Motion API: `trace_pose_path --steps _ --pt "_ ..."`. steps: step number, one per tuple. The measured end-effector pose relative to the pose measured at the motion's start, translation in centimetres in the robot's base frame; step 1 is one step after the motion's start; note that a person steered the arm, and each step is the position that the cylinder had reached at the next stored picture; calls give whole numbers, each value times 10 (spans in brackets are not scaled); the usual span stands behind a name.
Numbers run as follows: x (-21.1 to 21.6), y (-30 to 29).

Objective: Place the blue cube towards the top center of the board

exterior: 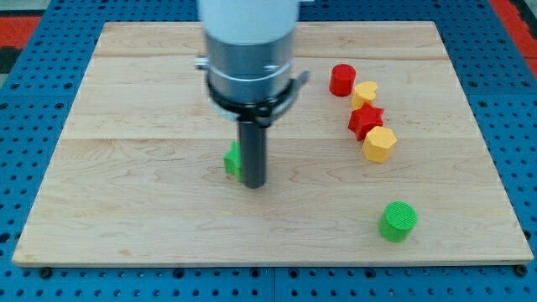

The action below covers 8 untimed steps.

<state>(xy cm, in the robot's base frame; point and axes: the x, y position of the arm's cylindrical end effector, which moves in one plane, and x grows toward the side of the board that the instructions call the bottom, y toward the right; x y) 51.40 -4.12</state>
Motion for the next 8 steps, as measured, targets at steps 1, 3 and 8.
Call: trace_pose_path --steps 1,3,8 --pt "-42 -4" --pt "-126 -4" --pt "-261 21"
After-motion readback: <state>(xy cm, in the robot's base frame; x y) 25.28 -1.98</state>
